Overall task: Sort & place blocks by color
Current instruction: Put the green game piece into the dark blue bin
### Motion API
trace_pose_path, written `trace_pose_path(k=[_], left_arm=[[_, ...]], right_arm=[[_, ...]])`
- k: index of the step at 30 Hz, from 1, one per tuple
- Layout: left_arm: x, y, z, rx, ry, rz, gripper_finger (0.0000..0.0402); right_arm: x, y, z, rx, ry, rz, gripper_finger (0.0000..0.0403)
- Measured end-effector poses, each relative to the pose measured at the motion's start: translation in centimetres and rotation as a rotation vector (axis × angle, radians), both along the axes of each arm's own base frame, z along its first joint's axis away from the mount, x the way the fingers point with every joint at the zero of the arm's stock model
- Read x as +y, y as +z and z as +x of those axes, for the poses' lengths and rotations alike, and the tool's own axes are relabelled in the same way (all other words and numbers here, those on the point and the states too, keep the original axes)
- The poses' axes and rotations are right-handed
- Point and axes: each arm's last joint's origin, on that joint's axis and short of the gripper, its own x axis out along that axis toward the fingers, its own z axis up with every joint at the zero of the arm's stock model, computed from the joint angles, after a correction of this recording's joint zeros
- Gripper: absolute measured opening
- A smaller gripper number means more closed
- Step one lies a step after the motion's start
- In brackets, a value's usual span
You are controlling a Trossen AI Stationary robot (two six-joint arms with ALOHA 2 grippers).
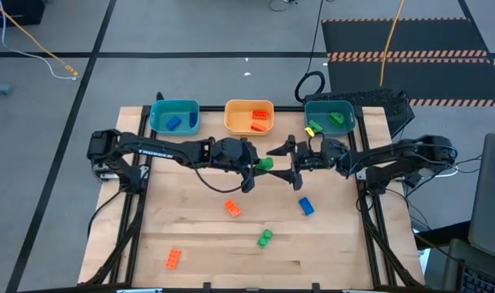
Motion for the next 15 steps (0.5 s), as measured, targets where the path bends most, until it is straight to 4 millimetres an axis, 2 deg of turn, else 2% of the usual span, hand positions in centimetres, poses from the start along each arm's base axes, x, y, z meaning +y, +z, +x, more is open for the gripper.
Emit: trace_pose_path(k=[9,15], left_arm=[[-0.1,-0.12,0.8,-0.065,-0.011,-0.013,0.0133],[-0.09,0.13,0.9,-0.092,-0.01,-0.013,0.0133]], right_arm=[[-0.11,-0.94,0.87,-0.02,-0.002,0.0,0.0323],[-0.12,-1.16,1.0,-0.017,-0.001,-0.002,0.0279]])
